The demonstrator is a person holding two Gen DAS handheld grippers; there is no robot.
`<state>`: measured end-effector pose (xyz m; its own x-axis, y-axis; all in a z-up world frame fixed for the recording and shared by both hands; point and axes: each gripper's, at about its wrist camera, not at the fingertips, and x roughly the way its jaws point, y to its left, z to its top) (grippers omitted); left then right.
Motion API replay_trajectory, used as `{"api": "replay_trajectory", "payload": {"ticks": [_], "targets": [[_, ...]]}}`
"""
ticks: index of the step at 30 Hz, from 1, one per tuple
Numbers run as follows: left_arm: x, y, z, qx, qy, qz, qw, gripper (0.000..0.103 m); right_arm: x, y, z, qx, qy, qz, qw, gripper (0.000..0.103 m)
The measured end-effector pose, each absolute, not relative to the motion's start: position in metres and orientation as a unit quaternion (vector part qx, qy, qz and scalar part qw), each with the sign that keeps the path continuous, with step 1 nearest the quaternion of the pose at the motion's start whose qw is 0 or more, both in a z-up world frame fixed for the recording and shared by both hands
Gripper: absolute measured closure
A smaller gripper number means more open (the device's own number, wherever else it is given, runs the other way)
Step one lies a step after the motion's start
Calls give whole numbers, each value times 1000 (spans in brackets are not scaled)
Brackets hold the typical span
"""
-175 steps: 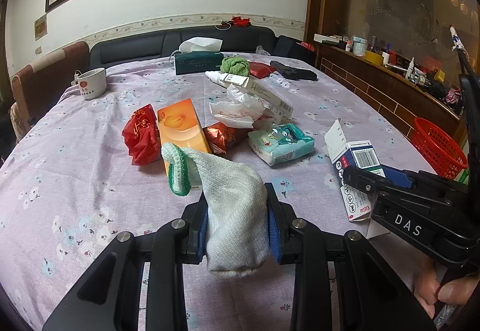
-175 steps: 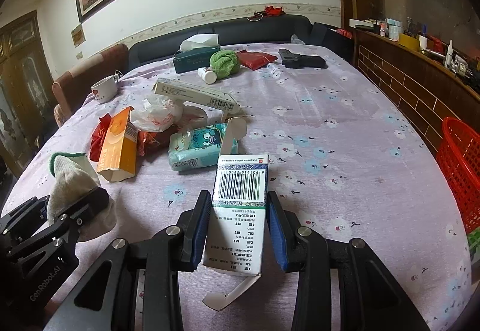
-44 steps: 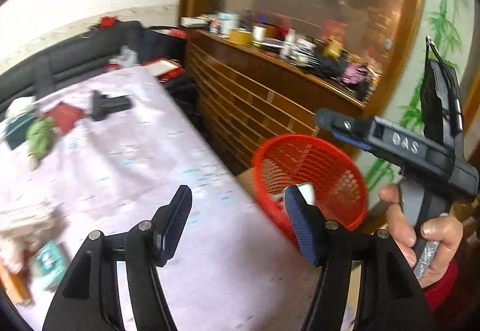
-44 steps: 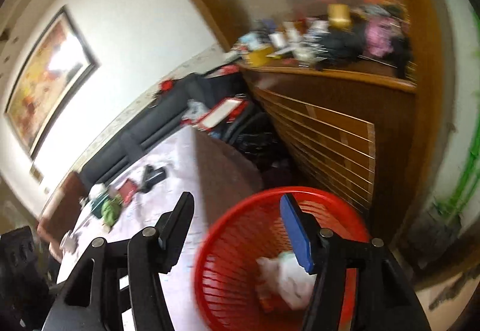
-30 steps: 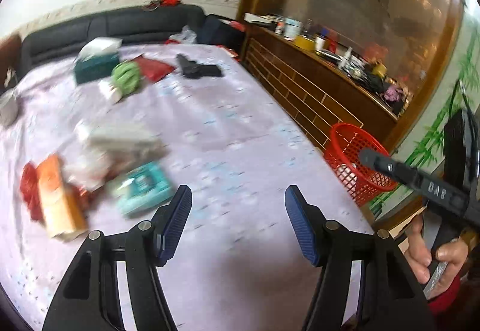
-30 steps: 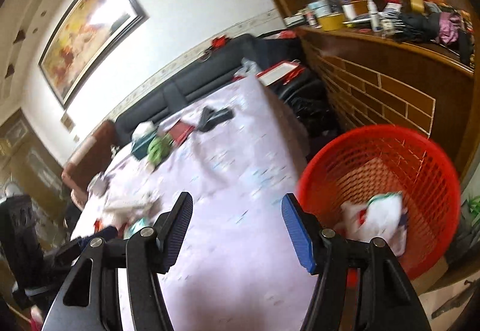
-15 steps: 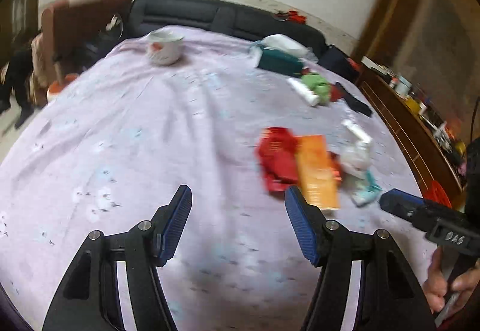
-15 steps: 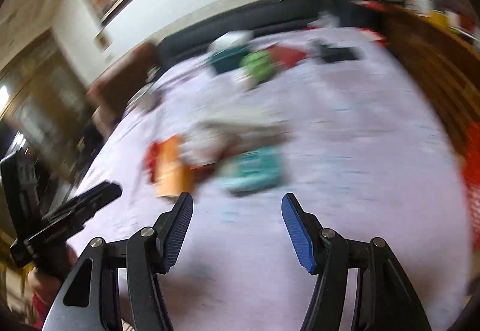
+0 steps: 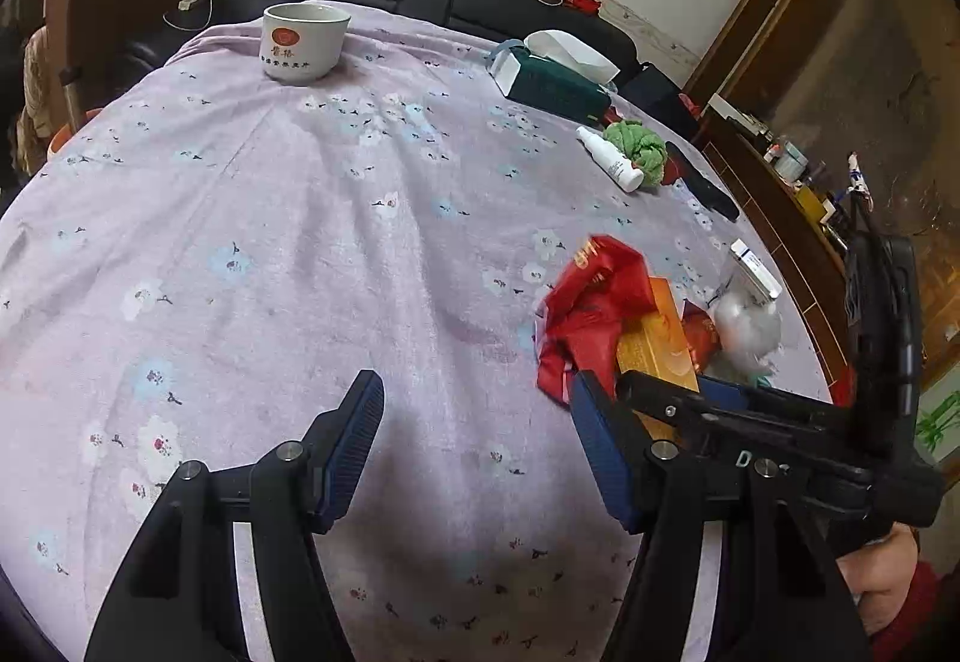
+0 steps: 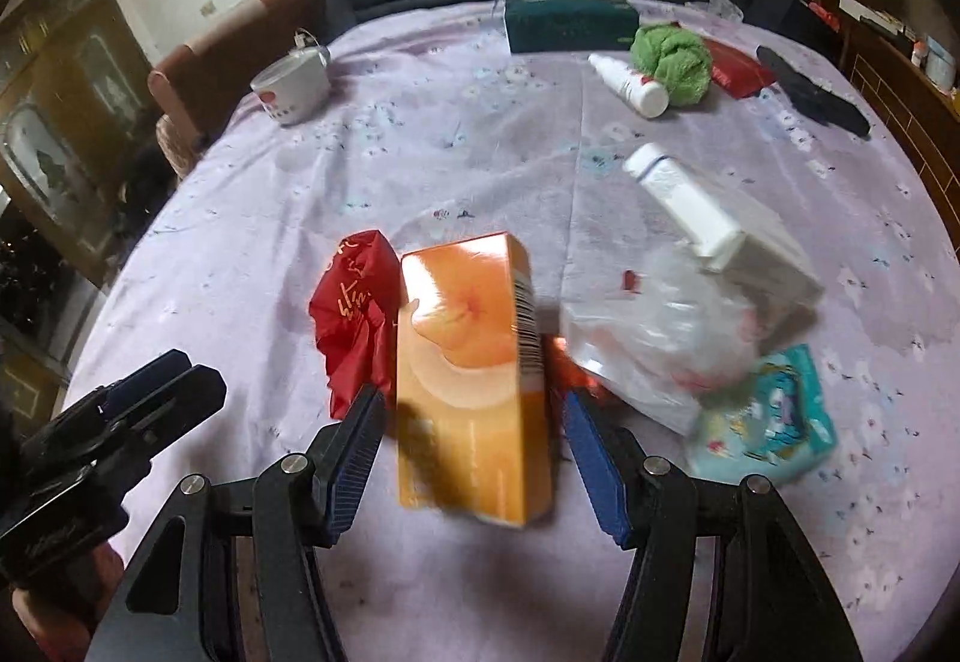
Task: Collect trash
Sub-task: 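Swing both open tools back over the table, then grasp the red wrapper with the left tool while the right tool grasps the orange box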
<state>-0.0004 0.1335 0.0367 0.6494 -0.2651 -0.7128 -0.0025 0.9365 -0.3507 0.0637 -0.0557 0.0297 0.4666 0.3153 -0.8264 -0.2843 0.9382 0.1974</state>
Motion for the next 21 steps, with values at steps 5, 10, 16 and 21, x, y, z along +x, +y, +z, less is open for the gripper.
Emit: {"api": "replay_trajectory", "payload": {"ticks": [5, 10, 16, 21], "targets": [[-12, 130, 44, -166, 401, -73, 898, 40, 67, -54, 19, 37, 505, 174, 845, 51], [-8, 113, 55, -155, 401, -63, 901, 39, 35, -74, 33, 47, 485, 189, 853, 51], [22, 86, 59, -169, 424, -53, 888, 37, -10, -111, 46, 54, 458, 212, 861, 51], [59, 59, 45, -154, 436, -14, 887, 36, -29, -142, 51, 60, 429, 217, 874, 51]]}}
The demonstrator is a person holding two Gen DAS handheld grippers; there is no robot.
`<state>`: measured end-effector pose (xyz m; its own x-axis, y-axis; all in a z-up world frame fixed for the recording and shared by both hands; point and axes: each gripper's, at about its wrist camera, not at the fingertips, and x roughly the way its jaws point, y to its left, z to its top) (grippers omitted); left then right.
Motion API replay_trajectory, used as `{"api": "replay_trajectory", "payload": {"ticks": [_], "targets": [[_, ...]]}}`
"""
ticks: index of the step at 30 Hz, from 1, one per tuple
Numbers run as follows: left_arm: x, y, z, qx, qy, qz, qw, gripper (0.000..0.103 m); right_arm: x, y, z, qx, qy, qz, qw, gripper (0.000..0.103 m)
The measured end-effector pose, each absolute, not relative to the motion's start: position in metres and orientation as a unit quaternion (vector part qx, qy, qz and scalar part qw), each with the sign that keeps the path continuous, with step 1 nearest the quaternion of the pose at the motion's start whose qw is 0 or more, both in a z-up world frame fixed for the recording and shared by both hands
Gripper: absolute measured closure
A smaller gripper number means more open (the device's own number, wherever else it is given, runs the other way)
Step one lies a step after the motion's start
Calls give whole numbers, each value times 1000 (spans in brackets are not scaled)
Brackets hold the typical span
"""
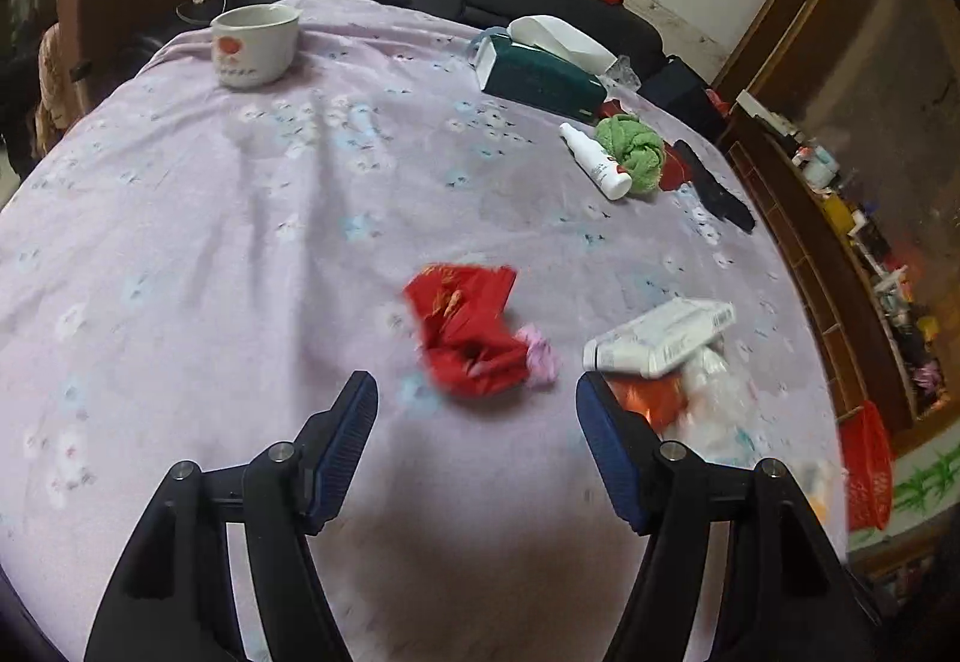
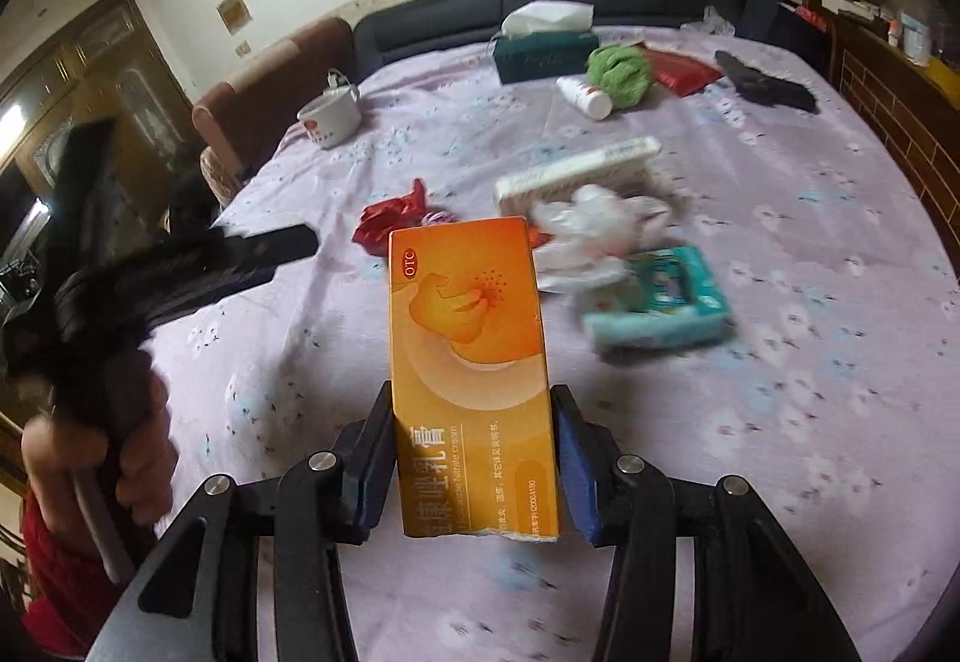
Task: Collect trash
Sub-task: 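Grasp the red wrapper with the left tool while the right tool grasps the orange box, then hold the red wrapper and orange box lifted above the table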
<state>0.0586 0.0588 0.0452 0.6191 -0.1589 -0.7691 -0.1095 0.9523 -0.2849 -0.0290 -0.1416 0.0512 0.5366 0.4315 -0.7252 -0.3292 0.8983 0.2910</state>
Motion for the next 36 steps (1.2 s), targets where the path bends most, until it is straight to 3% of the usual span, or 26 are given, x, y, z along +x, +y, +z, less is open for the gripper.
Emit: {"api": "replay_trajectory", "payload": {"ticks": [2, 3, 6, 12, 25, 36], "targets": [[70, 54, 36, -142, 451, 7, 881, 40, -32, -155, 52, 68, 423, 222, 876, 51], [76, 53, 29, -145, 455, 5, 879, 50, -33, -161, 52, 71, 420, 222, 877, 51], [84, 55, 16, -147, 469, 10, 871, 64, -35, -177, 50, 76, 415, 220, 879, 51], [60, 59, 28, -158, 434, 1, 887, 66, -40, -201, 49, 89, 409, 220, 881, 51], [-76, -14, 51, -76, 331, -50, 939, 65, -58, -214, 37, 72, 373, 149, 913, 51], [-85, -30, 31, -52, 338, -50, 938, 65, -67, -210, 21, 48, 356, 115, 926, 51]]}}
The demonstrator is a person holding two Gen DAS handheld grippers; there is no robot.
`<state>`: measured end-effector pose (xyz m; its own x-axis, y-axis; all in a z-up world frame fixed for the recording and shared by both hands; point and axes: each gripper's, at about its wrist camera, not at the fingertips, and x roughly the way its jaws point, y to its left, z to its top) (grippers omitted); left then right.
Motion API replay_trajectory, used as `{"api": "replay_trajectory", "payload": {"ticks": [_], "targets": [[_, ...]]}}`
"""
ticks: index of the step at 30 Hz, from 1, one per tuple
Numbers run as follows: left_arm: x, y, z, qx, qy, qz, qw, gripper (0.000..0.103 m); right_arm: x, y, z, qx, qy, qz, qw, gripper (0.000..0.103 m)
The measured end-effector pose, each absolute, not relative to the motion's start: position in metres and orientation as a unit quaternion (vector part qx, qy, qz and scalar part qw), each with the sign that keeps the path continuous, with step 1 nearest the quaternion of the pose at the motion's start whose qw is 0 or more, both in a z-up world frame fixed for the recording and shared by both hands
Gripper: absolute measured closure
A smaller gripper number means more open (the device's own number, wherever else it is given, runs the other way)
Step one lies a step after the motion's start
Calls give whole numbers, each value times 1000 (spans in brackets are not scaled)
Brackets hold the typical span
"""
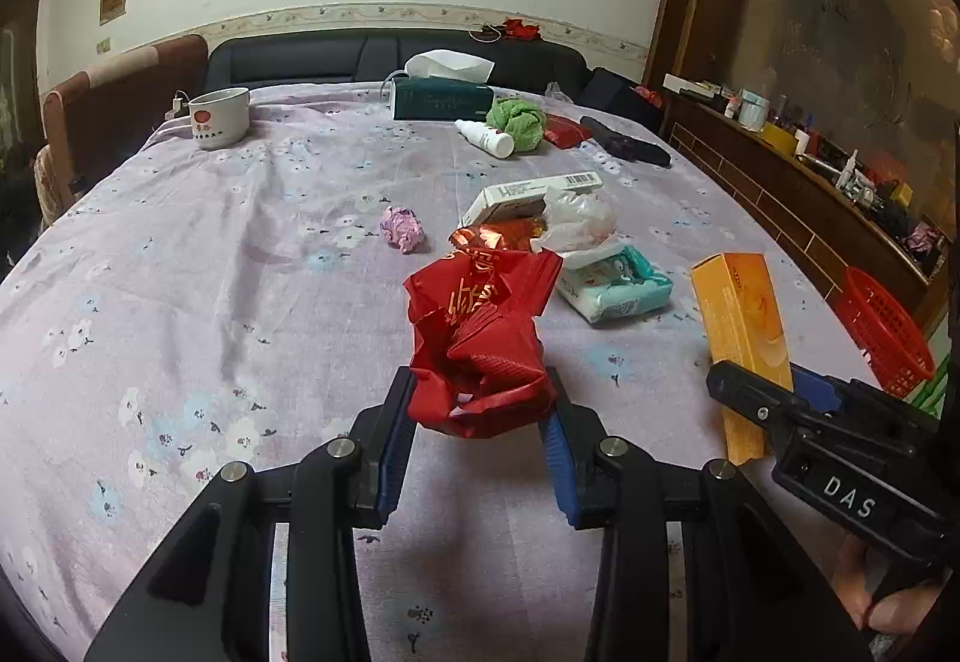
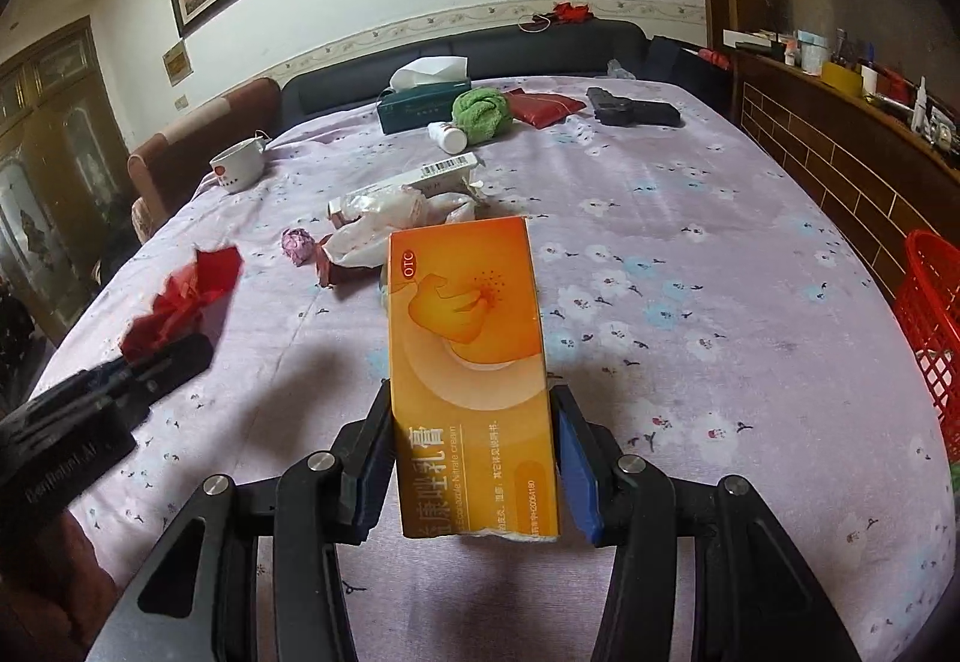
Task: Collect trash
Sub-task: 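Hold the red wrapper and orange box lifted above the table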
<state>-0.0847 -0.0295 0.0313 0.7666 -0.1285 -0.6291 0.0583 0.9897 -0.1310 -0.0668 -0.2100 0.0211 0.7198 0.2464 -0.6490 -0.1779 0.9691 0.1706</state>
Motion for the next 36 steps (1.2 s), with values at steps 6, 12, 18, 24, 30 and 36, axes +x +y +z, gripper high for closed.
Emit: {"api": "replay_trajectory", "payload": {"ticks": [6, 12, 18, 24, 30, 36], "targets": [[-85, -32, 31, -44, 337, -43, 940, 65, -62, -211, 18, 55, 363, 117, 923, 50], [-84, -35, 30, -38, 338, -37, 940, 65, -57, -214, 13, 68, 379, 126, 914, 50], [-84, -36, 30, -33, 338, -40, 940, 65, -57, -212, 13, 65, 379, 127, 914, 50], [-83, -36, 29, -33, 340, -42, 939, 65, -57, -212, 13, 64, 379, 127, 914, 50], [-82, -36, 30, -32, 340, -41, 939, 65, -57, -212, 13, 65, 379, 127, 914, 50], [-83, -37, 30, -31, 338, -41, 940, 65, -57, -211, 12, 64, 378, 128, 915, 50]]}}
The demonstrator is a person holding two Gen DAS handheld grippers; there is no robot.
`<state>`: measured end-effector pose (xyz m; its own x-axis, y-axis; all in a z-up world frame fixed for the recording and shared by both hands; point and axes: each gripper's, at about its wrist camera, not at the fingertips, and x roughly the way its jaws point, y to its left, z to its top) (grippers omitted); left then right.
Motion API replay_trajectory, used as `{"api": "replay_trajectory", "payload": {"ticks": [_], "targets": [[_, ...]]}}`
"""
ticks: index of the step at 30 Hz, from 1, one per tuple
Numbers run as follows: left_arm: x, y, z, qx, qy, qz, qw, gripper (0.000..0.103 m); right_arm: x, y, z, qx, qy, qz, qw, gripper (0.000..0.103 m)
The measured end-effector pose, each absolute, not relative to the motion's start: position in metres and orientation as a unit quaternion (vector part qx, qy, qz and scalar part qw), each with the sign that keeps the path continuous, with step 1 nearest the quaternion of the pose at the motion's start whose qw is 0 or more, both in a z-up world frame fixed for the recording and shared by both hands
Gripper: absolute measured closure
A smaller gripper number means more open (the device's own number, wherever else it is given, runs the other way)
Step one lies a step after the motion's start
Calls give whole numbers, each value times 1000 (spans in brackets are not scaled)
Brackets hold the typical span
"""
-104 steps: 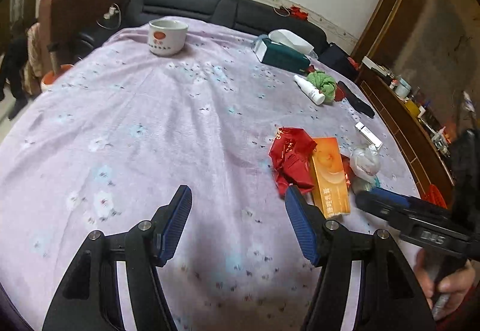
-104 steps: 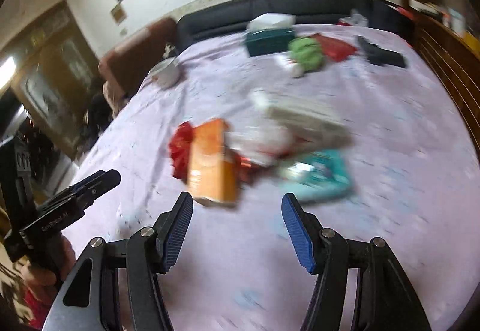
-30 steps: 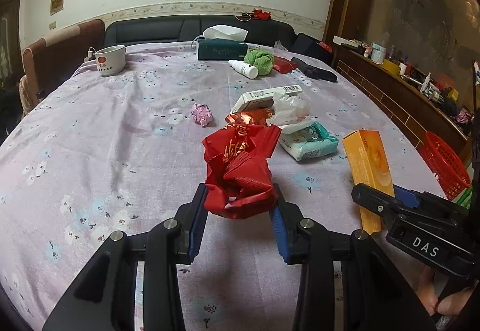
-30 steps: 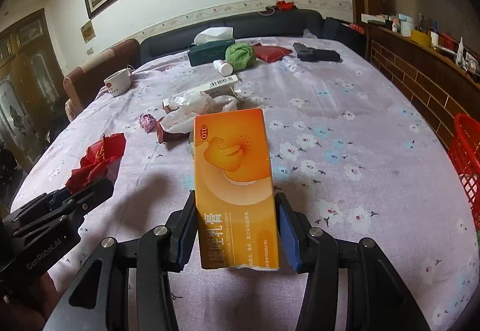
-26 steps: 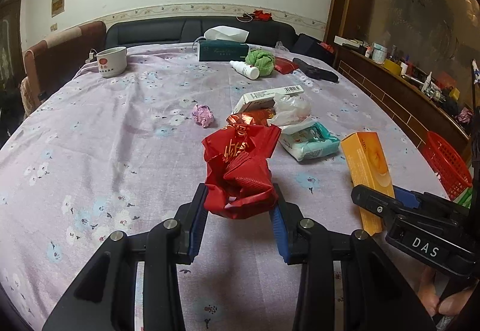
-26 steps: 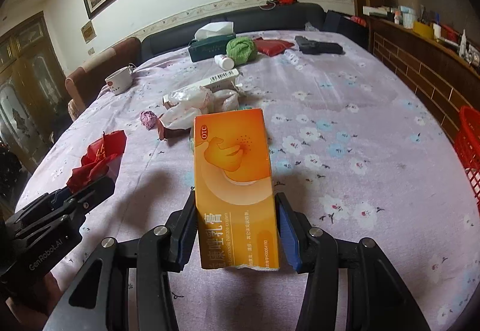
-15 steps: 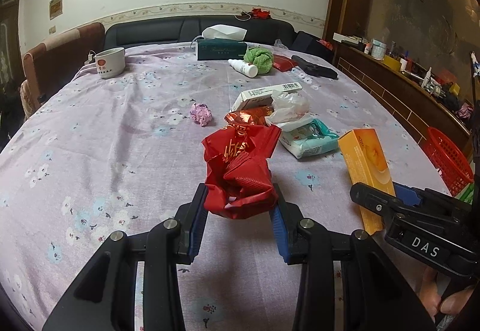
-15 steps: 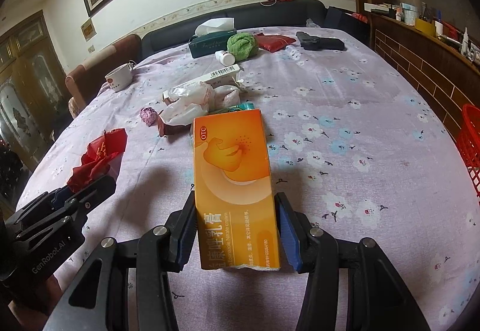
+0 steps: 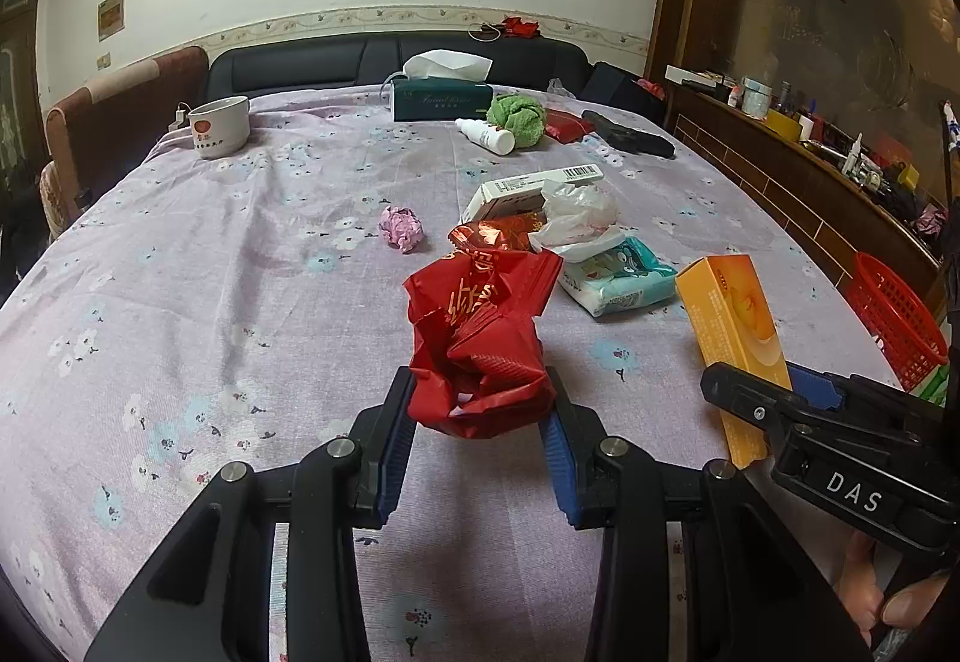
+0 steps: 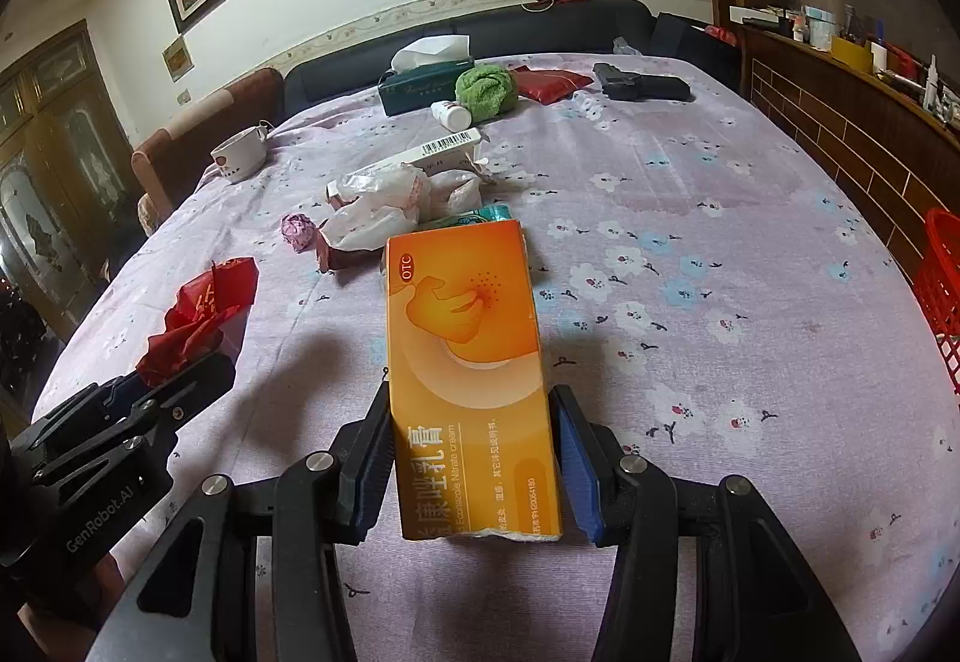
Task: Collect trash
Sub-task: 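Hold the red wrapper and orange box lifted above the table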
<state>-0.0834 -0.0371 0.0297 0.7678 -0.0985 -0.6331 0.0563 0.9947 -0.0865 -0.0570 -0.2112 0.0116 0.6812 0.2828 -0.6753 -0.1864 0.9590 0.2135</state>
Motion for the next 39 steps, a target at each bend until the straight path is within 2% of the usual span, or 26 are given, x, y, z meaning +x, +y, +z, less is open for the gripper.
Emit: {"api": "replay_trajectory", "payload": {"ticks": [39], "targets": [[-83, -36, 29, -38, 347, -62, 935, 65, -59, -209, 17, 65, 375, 127, 916, 50]]}}
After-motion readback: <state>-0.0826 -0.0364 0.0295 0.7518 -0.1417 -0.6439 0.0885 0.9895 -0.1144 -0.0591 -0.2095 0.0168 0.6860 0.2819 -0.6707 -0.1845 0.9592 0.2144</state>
